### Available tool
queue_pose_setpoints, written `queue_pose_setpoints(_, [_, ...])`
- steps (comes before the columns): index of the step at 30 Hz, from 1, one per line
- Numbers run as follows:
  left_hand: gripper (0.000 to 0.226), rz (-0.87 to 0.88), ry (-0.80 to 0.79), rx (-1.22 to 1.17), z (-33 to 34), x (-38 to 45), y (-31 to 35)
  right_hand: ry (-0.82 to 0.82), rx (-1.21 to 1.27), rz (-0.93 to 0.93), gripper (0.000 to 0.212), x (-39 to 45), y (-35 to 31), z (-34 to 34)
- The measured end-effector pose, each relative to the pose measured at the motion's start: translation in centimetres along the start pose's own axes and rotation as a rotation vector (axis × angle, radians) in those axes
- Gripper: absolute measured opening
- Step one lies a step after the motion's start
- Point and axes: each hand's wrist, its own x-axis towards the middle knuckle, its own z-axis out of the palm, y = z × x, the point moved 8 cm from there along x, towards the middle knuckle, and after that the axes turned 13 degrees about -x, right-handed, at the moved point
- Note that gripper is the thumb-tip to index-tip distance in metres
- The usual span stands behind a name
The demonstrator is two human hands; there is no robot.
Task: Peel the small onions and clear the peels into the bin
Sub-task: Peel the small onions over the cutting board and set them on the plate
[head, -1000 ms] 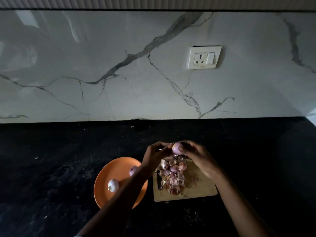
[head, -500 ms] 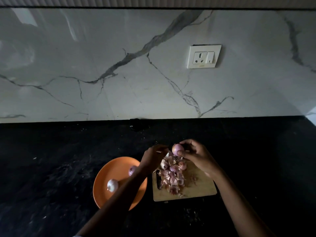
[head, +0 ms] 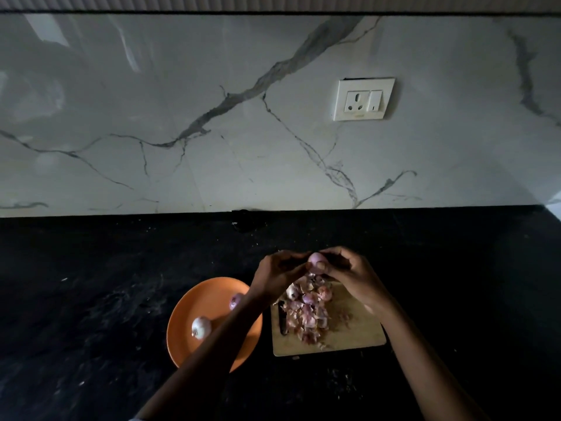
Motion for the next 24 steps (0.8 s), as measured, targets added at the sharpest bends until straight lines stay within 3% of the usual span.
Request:
queue_pose_setpoints(6, [0.027, 0.028, -0.005, 0.025, 0.09, -0.42, 0.04, 0.008, 0.019, -0.013, 0.054, -0.16, 0.03, 0.03])
queue_pose_setpoints(11, [0.018, 0.087, 0.056, 0.057, -0.22, -0.48, 0.30, 0.011, 0.051, -0.025, 0.039, -0.25, -0.41, 0.20])
queue_pose_setpoints(17, [0.024, -0.014, 0.029, -0.112, 0.46, -0.51, -0.03, 0.022, 0.067, 0.006, 0.035, -0.18, -0.30, 0.19])
queue_pose_setpoints(24, [0.018, 0.064, 0.122, -0.113, 0.06, -0.79, -0.37, 0.016, 0.048, 0.001, 0.031, -0.22, -0.76, 0.50])
